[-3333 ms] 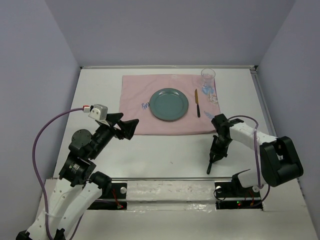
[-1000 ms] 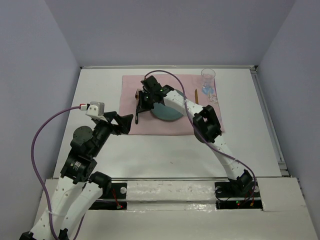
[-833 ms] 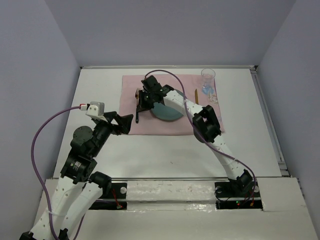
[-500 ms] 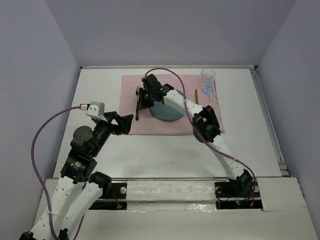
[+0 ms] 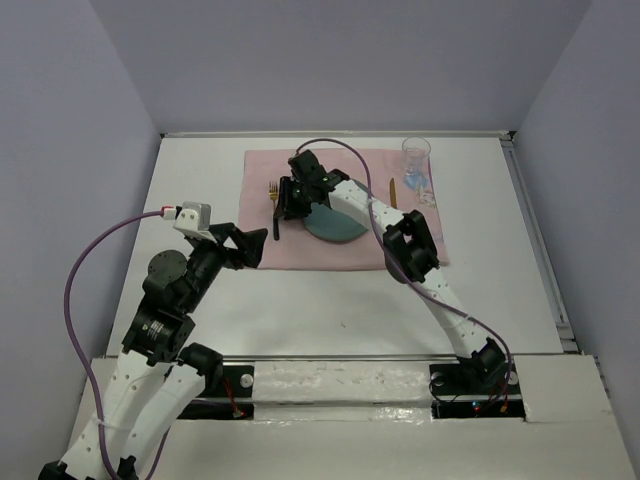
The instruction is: Set the dinner table for one person
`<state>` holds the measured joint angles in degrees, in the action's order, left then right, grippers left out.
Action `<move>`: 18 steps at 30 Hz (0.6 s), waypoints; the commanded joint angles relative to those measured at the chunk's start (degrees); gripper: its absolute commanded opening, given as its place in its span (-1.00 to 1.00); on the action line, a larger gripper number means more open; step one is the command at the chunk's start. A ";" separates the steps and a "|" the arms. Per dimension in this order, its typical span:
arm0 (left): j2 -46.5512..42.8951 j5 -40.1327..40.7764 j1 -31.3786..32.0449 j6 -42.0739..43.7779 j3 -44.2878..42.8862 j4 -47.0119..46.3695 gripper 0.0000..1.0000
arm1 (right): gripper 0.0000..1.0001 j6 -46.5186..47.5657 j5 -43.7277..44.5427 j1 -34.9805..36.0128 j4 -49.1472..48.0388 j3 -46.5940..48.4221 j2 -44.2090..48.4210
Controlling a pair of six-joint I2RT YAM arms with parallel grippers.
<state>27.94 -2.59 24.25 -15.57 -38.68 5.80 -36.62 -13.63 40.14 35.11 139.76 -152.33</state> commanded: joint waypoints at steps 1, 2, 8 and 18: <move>0.09 -0.40 -0.61 0.10 -2.28 -2.46 0.86 | -0.07 -0.03 -0.26 0.20 -4.86 0.08 4.66; 0.18 -0.40 -0.69 0.19 -2.28 -2.55 0.85 | -0.06 -0.20 -0.52 0.20 -6.18 -1.41 6.24; -0.17 -0.49 -1.48 0.28 -2.11 -2.73 0.86 | -0.01 -1.52 -3.68 0.20 -15.59 -14.67 21.60; -0.26 -4.00 -3.77 -0.07 -1.23 -4.22 0.98 | 0.38 4.45 -2.98 0.72 -40.81 -56.67 60.19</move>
<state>27.94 -4.19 21.19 -15.55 -38.68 5.43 -36.42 -16.53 40.14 9.37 96.40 -106.10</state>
